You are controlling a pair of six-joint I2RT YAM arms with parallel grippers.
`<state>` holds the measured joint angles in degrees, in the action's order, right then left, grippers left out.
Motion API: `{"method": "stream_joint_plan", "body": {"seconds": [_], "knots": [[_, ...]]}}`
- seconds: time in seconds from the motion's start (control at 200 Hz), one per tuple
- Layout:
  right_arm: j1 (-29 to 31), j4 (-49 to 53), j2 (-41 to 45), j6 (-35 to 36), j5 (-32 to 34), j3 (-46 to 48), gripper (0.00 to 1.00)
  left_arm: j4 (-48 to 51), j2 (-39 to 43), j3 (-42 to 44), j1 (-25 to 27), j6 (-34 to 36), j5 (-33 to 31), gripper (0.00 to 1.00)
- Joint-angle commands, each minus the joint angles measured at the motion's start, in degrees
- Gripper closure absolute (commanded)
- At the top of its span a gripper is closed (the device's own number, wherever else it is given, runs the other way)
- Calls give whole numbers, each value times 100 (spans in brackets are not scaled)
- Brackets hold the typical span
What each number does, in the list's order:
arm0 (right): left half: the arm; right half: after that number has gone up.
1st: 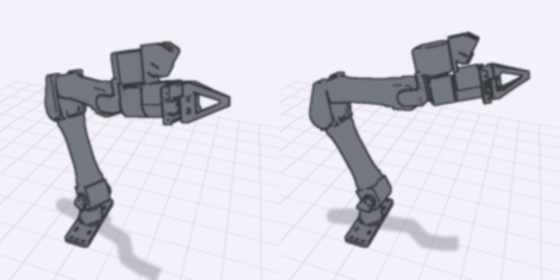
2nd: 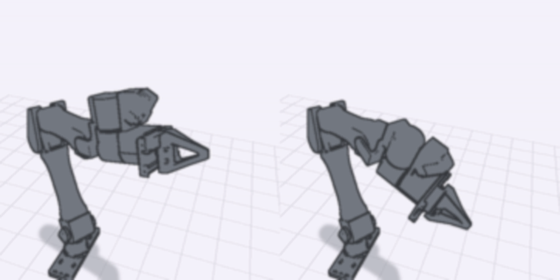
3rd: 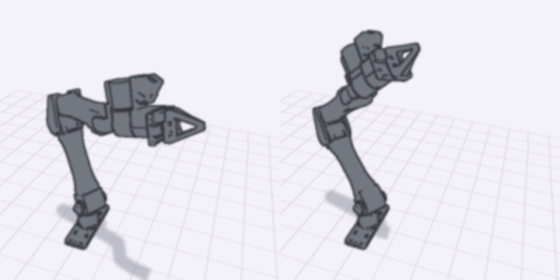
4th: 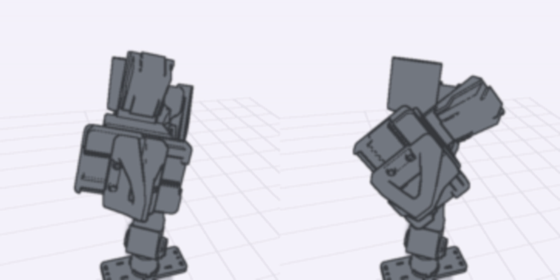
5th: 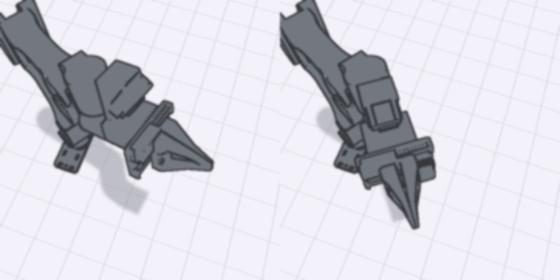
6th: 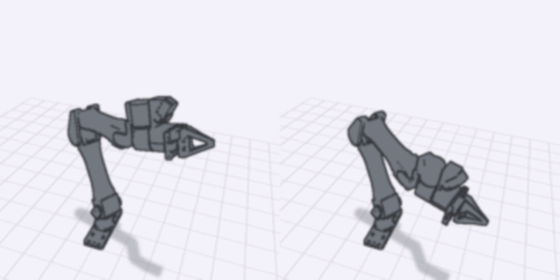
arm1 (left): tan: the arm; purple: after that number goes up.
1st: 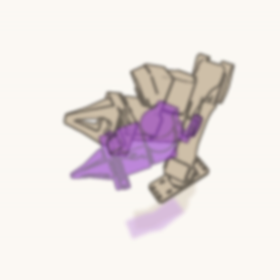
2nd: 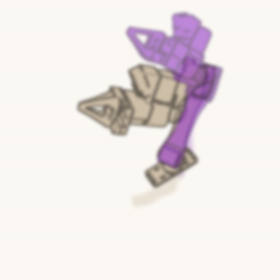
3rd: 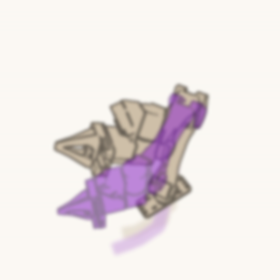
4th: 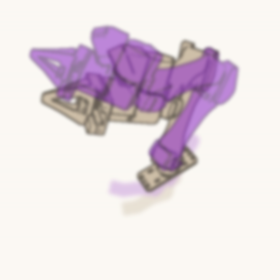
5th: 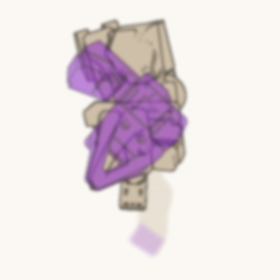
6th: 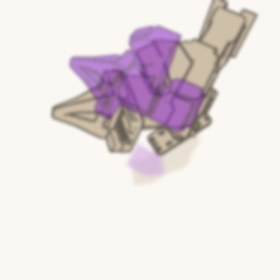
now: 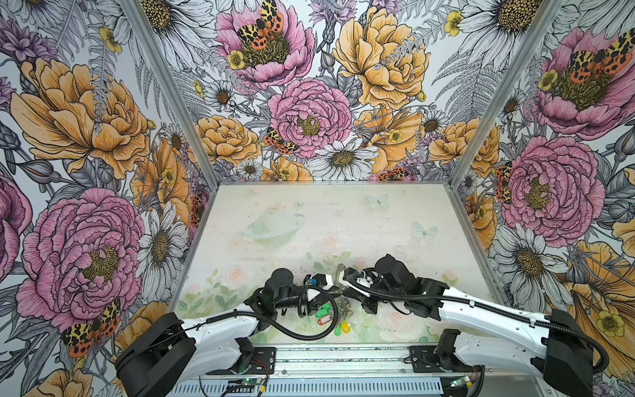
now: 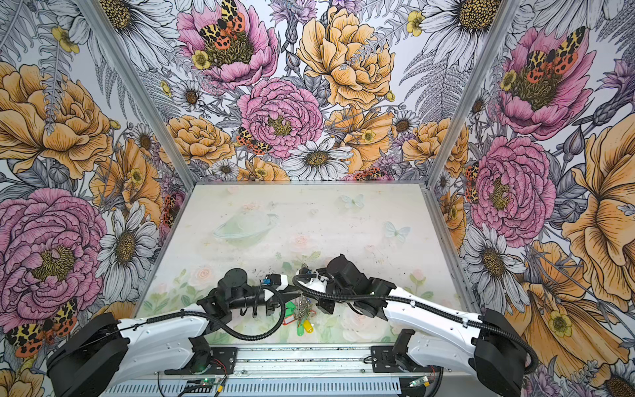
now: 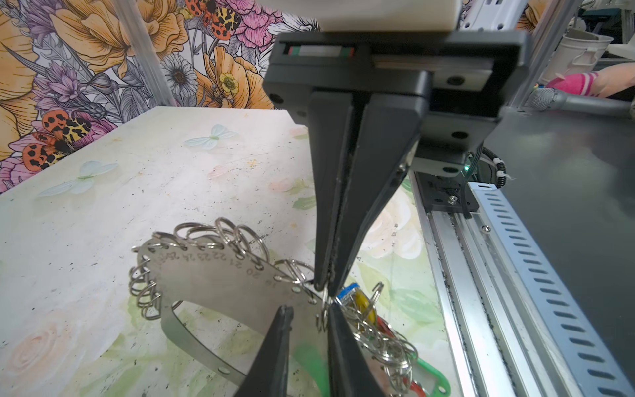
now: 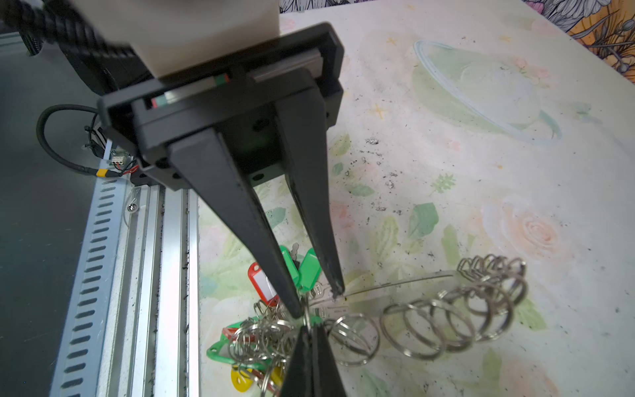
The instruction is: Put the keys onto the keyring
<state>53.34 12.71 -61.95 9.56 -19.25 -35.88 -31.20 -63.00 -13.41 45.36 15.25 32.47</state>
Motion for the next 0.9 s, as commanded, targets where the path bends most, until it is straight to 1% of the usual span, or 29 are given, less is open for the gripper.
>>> {"method": "stream_joint_plan", "body": {"seconds": [0.0,0.255,0.44,0.53,0.565,0.646,0.701,0.811,0.896], "knots": [[68,-120,-14,114,-62,-289,100,37,-71,-197,-2,75,132,81],[103,-184,-167,85,-146,-368,100,-26,-275,-281,64,40,363,88],[89,-463,-107,-4,-150,-239,100,-111,-403,-311,79,-24,443,100],[90,-683,-40,-55,-99,-108,100,-293,-401,-270,78,-149,381,100],[83,-813,16,-85,-73,-7,95,-420,-397,-231,78,-214,340,100],[-16,-1469,276,-272,-87,463,85,-589,-348,-152,69,-328,215,100],[-130,-1900,465,-442,-243,793,81,-721,-288,-82,60,-398,180,100],[-378,-2272,592,-678,-563,1107,81,-977,-179,46,21,-531,189,100],[-436,-2290,532,-710,-662,1167,85,-987,-134,56,13,-546,250,100]]}}
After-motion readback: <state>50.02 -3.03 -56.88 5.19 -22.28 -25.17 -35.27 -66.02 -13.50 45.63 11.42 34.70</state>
